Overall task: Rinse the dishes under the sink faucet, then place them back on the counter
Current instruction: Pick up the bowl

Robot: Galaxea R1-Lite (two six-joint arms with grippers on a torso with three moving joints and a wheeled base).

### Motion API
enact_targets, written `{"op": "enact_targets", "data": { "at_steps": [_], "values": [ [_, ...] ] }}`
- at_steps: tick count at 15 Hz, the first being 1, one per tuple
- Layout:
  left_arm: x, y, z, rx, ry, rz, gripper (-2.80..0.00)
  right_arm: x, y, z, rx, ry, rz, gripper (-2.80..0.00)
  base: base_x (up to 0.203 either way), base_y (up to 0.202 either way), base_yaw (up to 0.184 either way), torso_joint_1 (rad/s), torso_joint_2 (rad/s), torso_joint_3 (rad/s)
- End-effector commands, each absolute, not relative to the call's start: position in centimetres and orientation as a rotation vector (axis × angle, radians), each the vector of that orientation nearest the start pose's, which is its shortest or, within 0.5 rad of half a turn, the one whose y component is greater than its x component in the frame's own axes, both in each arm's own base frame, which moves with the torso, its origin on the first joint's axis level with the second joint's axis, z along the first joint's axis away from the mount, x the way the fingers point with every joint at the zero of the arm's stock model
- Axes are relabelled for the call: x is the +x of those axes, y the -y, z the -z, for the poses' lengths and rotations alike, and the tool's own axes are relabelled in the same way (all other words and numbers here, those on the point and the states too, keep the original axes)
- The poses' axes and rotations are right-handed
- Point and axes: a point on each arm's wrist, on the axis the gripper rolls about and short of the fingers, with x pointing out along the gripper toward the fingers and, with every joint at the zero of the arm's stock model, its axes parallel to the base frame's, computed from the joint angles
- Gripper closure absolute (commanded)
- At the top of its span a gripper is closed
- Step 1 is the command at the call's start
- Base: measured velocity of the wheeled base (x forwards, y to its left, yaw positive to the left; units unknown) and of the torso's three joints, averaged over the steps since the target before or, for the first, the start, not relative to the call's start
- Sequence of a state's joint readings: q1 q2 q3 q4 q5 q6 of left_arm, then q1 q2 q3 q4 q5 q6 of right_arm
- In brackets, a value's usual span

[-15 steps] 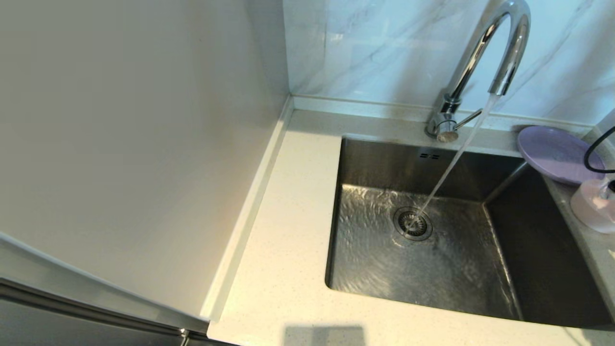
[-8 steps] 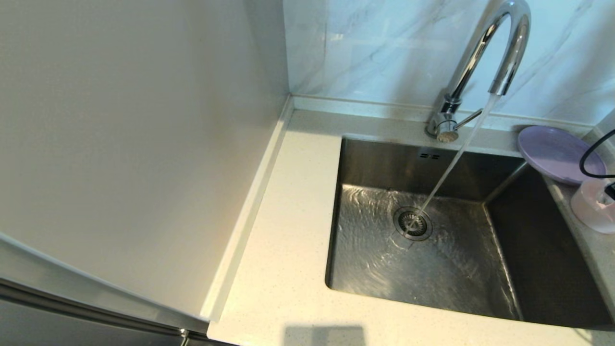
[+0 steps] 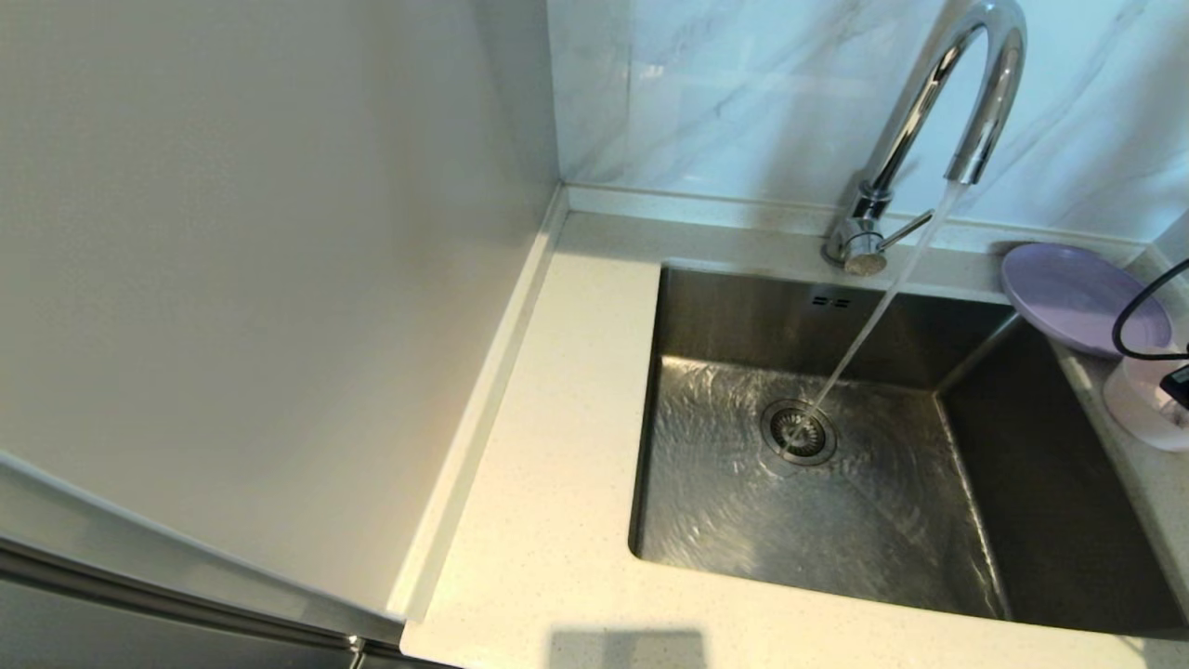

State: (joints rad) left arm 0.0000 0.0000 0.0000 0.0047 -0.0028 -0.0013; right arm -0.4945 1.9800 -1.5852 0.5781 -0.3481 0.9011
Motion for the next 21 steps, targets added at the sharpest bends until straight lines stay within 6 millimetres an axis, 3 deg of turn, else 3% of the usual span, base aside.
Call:
{"op": "enact_targets", "data": {
  "at_steps": [1,6,12,18,21],
  "values": [
    [-2.3,0.0,-7.5,-0.002,-0.005,0.003,0.0,31.9,18.1,-19.1,0.851,-0.59,1.18,0.0,0.0,0.0,0.0,0.0,0.0,0.0],
    [-2.3,0.0,-7.5,-0.002,-0.005,0.003,0.0,31.0,17.9,-19.3,0.847,-0.596,1.192,0.0,0.0,0.0,0.0,0.0,0.0,0.0],
    [-2.3,0.0,-7.5,-0.002,-0.005,0.003,0.0,26.3,16.6,-22.1,0.818,-0.561,1.193,0.0,0.0,0.0,0.0,0.0,0.0,0.0],
    [-2.3,0.0,-7.5,-0.002,-0.005,0.003,0.0,21.5,12.4,-26.9,0.664,-0.498,1.042,0.0,0.0,0.0,0.0,0.0,0.0,0.0],
    [-2.3,0.0,-7.5,-0.002,-0.005,0.003,0.0,19.9,7.6,-27.7,0.501,-0.561,0.839,0.0,0.0,0.0,0.0,0.0,0.0,0.0]
  ]
}}
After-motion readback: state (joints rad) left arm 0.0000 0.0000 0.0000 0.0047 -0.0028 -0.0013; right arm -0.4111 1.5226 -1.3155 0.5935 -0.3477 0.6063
